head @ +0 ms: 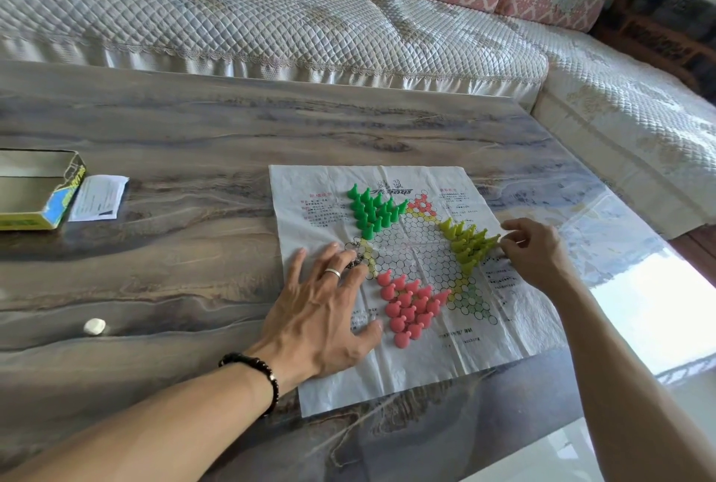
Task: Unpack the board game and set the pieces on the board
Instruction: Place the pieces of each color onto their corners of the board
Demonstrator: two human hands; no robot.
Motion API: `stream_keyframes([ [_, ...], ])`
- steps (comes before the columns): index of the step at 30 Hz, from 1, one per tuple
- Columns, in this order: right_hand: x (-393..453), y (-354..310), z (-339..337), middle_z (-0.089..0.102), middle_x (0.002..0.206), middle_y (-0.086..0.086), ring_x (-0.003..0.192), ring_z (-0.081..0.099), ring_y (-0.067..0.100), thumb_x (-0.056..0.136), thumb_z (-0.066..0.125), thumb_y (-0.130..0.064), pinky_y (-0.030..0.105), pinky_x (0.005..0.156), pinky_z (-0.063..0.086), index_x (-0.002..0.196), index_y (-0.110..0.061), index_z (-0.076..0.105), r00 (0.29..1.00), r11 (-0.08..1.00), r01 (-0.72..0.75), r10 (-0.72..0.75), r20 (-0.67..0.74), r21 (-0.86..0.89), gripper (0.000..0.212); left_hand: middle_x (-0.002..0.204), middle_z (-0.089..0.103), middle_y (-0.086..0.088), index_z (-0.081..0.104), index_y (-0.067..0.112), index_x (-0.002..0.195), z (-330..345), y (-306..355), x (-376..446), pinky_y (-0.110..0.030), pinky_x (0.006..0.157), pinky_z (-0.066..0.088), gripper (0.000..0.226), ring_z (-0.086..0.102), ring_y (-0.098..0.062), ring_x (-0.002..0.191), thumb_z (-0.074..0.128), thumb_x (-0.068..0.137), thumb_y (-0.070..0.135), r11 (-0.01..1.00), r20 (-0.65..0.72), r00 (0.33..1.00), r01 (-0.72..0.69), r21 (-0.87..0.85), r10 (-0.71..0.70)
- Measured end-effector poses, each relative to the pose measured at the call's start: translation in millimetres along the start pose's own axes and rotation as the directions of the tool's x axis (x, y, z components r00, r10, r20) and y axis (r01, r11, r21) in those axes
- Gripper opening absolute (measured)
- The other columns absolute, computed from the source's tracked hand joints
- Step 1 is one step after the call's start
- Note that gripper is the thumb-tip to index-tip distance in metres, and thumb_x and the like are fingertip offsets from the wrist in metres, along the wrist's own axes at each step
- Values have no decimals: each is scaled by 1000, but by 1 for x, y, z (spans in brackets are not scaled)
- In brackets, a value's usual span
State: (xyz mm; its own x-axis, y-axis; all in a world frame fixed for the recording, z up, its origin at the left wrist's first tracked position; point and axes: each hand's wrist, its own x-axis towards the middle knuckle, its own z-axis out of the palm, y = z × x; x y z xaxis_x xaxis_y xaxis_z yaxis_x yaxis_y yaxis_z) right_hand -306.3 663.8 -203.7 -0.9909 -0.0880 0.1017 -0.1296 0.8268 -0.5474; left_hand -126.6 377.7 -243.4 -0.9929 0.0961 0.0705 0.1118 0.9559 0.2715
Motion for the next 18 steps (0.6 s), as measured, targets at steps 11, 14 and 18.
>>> stream_keyframes([
  [11,-46,-29,-9,57,124,15,107,59,30,89,62,-16,40,90,49,124,-7,58,990,954,105,-126,-60,-282,36,160,17,-3,26,20,150,-2,-1,2,-57,119,3,87,0,-21,149,32,79,70,995,-44,999,-11,-99,7],
  [14,-67,-46,-6,56,128,10,115,54,27,90,60,-25,44,95,47,129,-12,54,980,909,169,-196,-33,-382,41,159,19,-1,23,21,152,-5,-2,1,-56,119,2,91,0,-19,149,33,76,69,984,-49,999,-19,-178,11],
  [18,-98,-74,3,51,136,8,122,49,25,92,57,-31,41,99,43,135,-13,47,964,863,238,-265,0,-446,47,160,21,-3,26,20,152,-11,-3,0,-56,119,3,92,1,-19,149,30,75,69,964,-62,998,-27,-266,11],
])
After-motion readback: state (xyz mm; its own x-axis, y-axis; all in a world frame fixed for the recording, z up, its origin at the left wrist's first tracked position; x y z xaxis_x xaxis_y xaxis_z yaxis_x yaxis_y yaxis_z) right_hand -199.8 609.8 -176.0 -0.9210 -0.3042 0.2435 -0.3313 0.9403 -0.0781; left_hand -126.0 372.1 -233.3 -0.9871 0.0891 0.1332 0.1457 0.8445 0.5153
